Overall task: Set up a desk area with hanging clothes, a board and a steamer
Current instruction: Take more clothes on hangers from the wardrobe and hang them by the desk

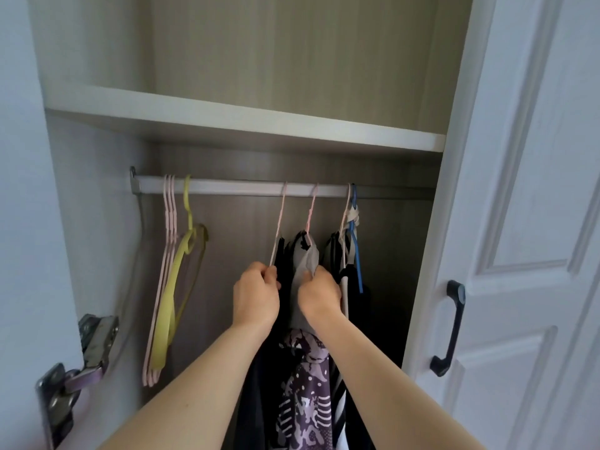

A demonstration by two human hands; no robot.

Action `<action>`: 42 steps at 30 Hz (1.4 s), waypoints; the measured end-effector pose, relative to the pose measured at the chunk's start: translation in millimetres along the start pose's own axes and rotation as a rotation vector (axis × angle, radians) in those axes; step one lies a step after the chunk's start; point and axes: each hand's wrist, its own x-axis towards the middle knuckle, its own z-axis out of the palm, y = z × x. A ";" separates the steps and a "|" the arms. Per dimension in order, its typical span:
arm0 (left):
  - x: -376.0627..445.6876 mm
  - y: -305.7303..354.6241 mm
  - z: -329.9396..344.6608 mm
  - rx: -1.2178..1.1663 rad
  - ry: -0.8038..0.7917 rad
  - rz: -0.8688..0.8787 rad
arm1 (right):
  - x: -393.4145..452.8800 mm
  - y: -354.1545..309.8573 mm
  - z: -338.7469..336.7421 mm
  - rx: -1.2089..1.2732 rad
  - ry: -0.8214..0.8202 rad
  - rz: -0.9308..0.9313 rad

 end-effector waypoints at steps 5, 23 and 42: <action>-2.0 1.4 -16.4 0.079 0.173 0.144 | 2.7 -17.7 -10.0 -0.176 0.053 -0.103; -61.8 13.8 -22.9 0.158 0.232 0.161 | -62.3 -15.4 -49.7 0.033 0.007 -0.123; -227.2 80.4 -93.9 -0.187 0.066 -0.078 | -239.7 14.8 -133.6 0.010 -0.003 -0.014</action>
